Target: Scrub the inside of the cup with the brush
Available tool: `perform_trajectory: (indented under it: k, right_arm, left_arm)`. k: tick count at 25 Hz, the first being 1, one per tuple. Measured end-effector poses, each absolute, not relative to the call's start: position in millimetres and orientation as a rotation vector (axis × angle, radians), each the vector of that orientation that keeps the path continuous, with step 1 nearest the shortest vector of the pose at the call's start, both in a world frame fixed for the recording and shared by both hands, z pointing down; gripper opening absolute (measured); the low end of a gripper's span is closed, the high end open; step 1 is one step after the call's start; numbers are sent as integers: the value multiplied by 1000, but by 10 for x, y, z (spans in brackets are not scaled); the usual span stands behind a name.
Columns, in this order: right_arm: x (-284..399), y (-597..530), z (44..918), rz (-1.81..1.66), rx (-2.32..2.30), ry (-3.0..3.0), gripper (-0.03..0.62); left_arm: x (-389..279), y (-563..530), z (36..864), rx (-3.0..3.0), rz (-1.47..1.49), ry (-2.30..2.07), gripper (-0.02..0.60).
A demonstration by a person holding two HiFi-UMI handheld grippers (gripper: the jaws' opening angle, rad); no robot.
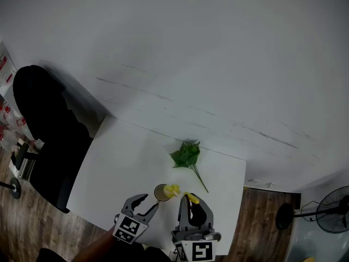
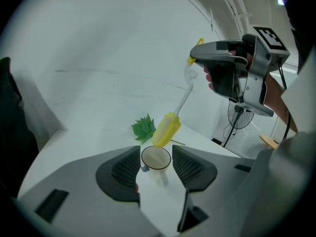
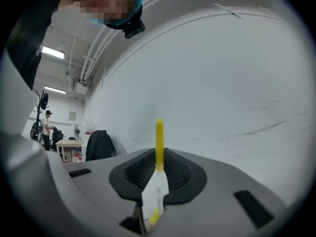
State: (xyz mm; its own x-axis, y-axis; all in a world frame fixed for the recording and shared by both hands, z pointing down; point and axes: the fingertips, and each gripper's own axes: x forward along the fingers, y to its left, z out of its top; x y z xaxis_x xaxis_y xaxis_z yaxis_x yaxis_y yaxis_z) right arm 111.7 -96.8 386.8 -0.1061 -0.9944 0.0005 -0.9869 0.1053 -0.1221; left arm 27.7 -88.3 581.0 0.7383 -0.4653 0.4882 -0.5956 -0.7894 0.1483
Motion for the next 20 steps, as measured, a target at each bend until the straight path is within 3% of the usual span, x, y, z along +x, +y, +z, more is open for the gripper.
perform_trajectory:
  k: [5,20]
  right_arm:
    - [1075,-1049,3988,-177,-2036,2309,63]
    - [1013,-1098,4226,-272,-2024,2374,63]
  left_arm:
    - [343,-845,6029,2615,674,-775,239]
    - [512,-752,6647,2536,780,-722,240]
